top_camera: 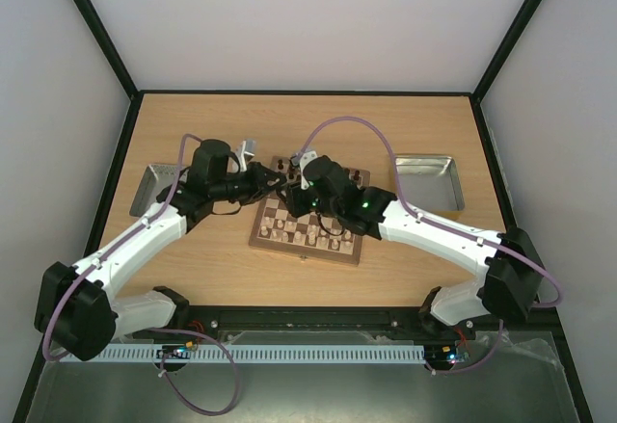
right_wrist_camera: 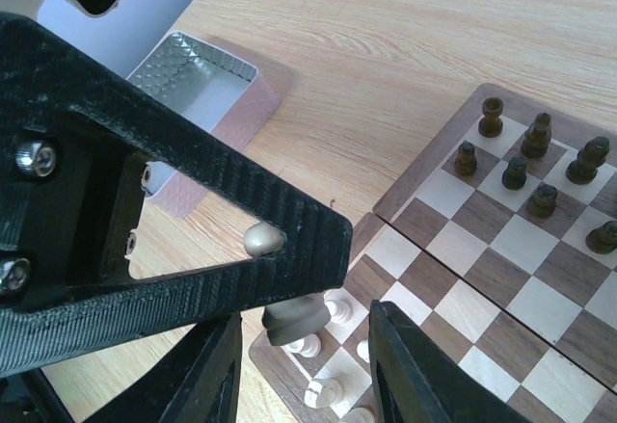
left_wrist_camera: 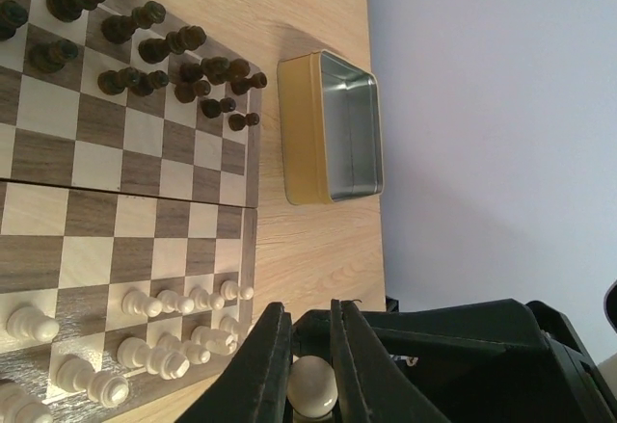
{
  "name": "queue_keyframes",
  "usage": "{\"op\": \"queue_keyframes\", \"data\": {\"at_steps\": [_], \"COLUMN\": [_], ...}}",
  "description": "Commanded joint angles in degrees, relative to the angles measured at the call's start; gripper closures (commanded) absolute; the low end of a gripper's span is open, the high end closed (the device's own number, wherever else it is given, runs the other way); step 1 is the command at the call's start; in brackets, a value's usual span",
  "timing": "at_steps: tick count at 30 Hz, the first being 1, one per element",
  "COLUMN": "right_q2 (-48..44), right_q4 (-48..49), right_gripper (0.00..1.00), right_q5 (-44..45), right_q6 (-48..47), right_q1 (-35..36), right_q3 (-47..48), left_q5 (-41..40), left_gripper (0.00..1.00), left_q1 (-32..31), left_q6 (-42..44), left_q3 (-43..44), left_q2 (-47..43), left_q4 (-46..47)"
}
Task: Set up the chess pieces on the board
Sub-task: Place the chess piece on the chessboard.
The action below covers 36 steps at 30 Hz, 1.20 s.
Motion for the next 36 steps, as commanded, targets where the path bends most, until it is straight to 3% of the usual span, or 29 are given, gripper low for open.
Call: {"op": "queue_keyframes", "data": {"at_steps": [1,12,18,21,27,32,36], "right_q2": [0.59,1.6,-0.37,-2.45,-5.68,-6.29,-6.35], "right_q4": [0.3,1.9,3.33,5.04,6.69,7.09,7.18], "right_gripper": [0.66,0.9,0.98,0.98,0.98,0.98,0.98], "right_q5": [2.04,3.57,4.98,4.54,3.01,1.33,0.51], "right_q6": [-1.82,-5.82,-7.7,-9.22,-11.62,-12.23,-12.35], "right_q1": [0.24,0.25,0.24,0.21,0.17,0.24,0.18], "right_q3": [1.7,3.14,1.04,-1.19,-4.86,-5.64,-5.77], "left_q5": [3.46,7.24,7.09,6.23,5.76,10.17,12.78], "left_gripper": [0.95,0.94,0.88,0.8,0.52,0.53,0.66], "left_q1": [-0.31,-0.4,-0.4,-0.32,1.35,2.42,2.84], "left_q6": [2.36,4.33,5.3,5.29,4.71,5.73,7.18], "left_q3": [2.79,4.27,4.87,5.07,4.44,4.0,4.53], "left_q2": [0.5,1.47,1.56,1.33,-0.01,0.51,0.94], "left_q4": [-1.18,-2.8,-3.6,-4.02,-3.24,-2.74,-3.72]}}
